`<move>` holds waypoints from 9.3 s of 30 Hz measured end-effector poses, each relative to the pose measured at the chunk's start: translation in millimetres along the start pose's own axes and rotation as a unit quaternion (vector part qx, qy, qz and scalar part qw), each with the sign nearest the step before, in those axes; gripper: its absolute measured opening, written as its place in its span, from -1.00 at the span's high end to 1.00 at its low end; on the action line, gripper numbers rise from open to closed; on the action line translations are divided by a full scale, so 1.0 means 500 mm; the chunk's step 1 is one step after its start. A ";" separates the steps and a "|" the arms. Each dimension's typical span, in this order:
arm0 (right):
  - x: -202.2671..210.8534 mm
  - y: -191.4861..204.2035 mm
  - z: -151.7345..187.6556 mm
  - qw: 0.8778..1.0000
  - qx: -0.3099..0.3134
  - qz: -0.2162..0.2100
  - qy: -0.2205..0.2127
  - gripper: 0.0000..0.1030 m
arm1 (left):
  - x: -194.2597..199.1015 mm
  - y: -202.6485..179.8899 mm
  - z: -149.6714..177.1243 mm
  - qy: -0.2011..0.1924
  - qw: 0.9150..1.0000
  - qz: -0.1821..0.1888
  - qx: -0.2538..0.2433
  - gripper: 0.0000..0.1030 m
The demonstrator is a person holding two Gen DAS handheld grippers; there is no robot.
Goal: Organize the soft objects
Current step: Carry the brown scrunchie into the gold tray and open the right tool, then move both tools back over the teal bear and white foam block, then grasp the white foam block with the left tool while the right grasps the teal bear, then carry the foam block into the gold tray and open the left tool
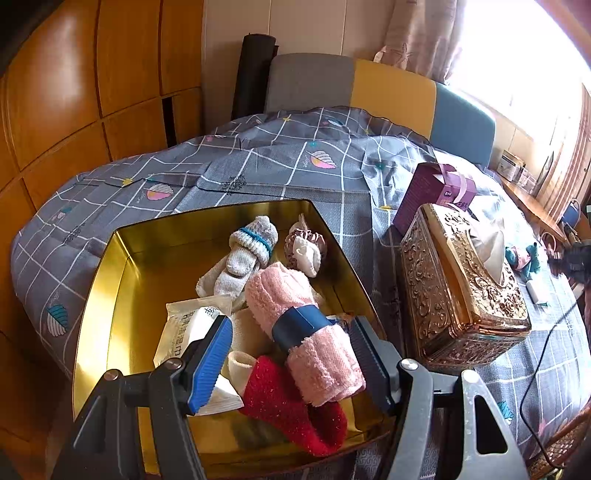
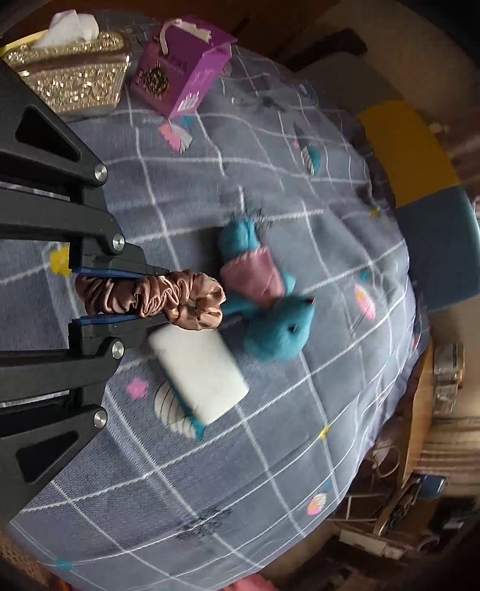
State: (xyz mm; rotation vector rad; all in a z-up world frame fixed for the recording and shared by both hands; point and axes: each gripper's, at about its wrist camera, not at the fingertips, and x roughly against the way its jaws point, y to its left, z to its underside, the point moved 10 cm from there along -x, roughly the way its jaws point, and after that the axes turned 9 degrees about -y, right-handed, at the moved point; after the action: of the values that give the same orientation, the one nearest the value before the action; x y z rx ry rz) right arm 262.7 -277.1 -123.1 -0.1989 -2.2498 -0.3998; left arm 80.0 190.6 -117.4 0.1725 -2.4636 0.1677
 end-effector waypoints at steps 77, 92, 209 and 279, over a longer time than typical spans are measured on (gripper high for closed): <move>0.284 0.725 0.638 0.827 0.414 -0.376 0.055 0.09 | 0.043 0.154 -0.021 -0.031 0.996 -0.054 0.060 -0.30; 0.341 0.662 0.490 0.858 0.374 -0.347 -0.058 -0.47 | 0.046 0.107 -0.026 -0.031 0.998 -0.038 0.032 -0.30; -0.001 -0.258 0.004 0.976 -0.211 -0.043 -0.018 -0.76 | -0.161 -0.826 0.045 0.132 0.948 0.246 -0.154 0.48; -0.021 -0.230 0.123 0.999 -0.026 0.037 0.030 0.09 | -0.095 0.157 -0.140 0.005 0.990 -0.034 0.135 0.48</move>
State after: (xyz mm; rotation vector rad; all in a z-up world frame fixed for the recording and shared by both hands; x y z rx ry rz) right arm 194.6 -363.8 -193.9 -0.2940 -2.1677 -0.4193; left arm 146.6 283.2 -98.6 0.3705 -2.4128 0.4709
